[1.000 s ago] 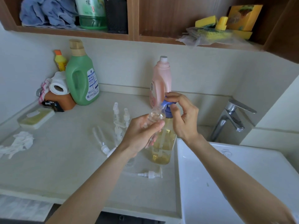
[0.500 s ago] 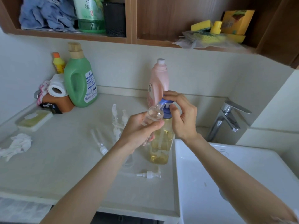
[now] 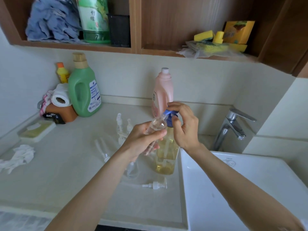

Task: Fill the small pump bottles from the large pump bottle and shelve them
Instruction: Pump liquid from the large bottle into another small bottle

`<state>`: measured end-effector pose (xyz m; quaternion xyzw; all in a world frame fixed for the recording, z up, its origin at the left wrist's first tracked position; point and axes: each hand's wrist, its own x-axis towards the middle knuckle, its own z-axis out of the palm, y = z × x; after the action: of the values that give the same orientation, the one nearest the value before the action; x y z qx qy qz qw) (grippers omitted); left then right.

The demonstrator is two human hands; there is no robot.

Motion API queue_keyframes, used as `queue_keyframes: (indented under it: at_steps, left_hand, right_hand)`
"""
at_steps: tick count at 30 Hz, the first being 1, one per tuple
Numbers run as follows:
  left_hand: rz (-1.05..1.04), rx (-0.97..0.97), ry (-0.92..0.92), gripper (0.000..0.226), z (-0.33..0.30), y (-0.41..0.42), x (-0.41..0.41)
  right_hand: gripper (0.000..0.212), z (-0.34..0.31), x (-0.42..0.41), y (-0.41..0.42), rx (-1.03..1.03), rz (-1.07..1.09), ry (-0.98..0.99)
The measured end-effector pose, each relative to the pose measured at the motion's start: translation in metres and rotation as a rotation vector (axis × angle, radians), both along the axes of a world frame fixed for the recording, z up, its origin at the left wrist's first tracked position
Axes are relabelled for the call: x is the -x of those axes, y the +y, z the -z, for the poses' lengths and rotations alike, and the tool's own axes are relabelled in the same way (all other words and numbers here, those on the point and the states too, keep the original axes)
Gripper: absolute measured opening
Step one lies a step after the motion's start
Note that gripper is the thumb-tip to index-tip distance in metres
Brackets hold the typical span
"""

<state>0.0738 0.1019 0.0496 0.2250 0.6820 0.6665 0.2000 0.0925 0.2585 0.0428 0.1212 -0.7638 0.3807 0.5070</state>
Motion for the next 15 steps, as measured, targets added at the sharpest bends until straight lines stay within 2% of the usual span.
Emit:
queue_keyframes:
  at_steps: [3, 7, 15]
  left_hand:
    - [0.037, -0.011, -0.016, 0.031, 0.0, 0.001, 0.001]
    - [0.028, -0.042, -0.001, 0.013, 0.004, 0.005, 0.002]
    - [0.014, -0.032, 0.026, 0.009, 0.008, 0.002, 0.002]
  right_hand:
    - [0.034, -0.006, -0.002, 0.0, 0.005, -0.018, -0.012]
    - [0.035, 0.007, -0.001, -0.001, 0.007, -0.02, 0.007]
    - [0.034, 0.014, 0.001, -0.007, -0.002, 0.021, 0.013]
